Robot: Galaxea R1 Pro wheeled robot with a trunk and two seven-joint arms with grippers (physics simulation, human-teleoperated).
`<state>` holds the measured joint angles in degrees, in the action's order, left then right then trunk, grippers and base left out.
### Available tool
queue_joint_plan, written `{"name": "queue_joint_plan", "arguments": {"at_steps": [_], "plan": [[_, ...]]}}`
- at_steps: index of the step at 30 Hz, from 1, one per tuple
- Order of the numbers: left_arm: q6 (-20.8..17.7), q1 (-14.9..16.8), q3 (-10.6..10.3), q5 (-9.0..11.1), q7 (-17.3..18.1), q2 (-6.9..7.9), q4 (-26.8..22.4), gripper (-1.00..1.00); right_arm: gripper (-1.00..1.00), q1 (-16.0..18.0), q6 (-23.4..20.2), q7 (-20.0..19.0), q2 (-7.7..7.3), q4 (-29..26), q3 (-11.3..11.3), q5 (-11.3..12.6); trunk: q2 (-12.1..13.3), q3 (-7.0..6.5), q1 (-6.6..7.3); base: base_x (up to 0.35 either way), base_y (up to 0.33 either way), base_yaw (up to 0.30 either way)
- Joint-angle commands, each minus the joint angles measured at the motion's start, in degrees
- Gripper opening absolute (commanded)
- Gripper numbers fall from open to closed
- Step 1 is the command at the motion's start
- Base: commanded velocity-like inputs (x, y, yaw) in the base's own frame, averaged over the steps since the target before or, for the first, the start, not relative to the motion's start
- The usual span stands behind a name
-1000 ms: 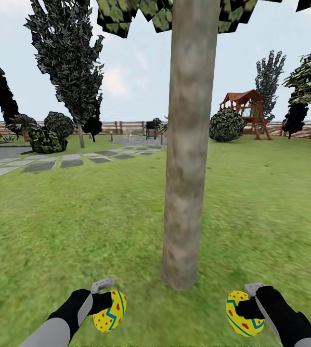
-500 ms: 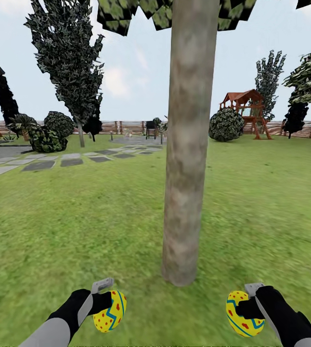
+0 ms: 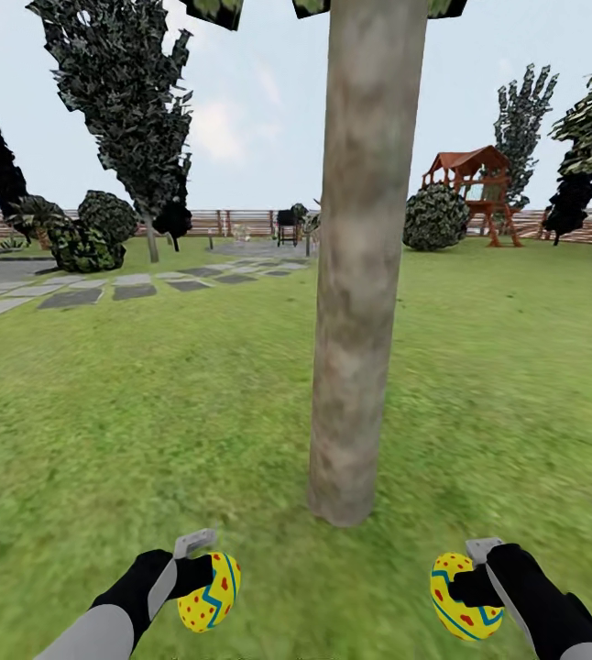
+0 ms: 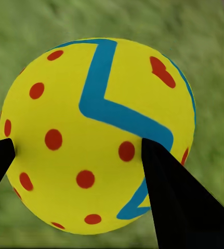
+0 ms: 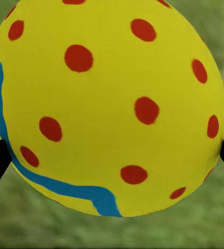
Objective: Take the three Easter eggs out of the wicker basket on the lawn in the garden, then place them on the lawn next to a single tree (choose any tree) so that all three eggs are next to the same tree and none are left in the basket.
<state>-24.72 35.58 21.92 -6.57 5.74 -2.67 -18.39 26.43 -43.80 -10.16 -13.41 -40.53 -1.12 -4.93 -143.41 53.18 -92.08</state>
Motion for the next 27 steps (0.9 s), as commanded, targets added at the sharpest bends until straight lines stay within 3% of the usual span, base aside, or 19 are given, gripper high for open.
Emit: {"name": "queue_joint_plan", "arguments": {"at_steps": [1,27], "plan": [[-0.3,0.0,0.4,-0.6,0.3,-0.05,-0.2,-1.0,-1.0,0.0,-0.2,-0.4,-0.04,-0.1,-0.1,-0.5,0.0,0.29,-0.01,0.0,0.0,0.0],[-0.3,0.0,0.4,-0.6,0.3,-0.05,-0.2,-1.0,-1.0,0.0,-0.2,-0.4,0.04,-0.1,-0.2,-0.5,-0.4,6.05,-0.68,0.0,0.0,0.0]]}}
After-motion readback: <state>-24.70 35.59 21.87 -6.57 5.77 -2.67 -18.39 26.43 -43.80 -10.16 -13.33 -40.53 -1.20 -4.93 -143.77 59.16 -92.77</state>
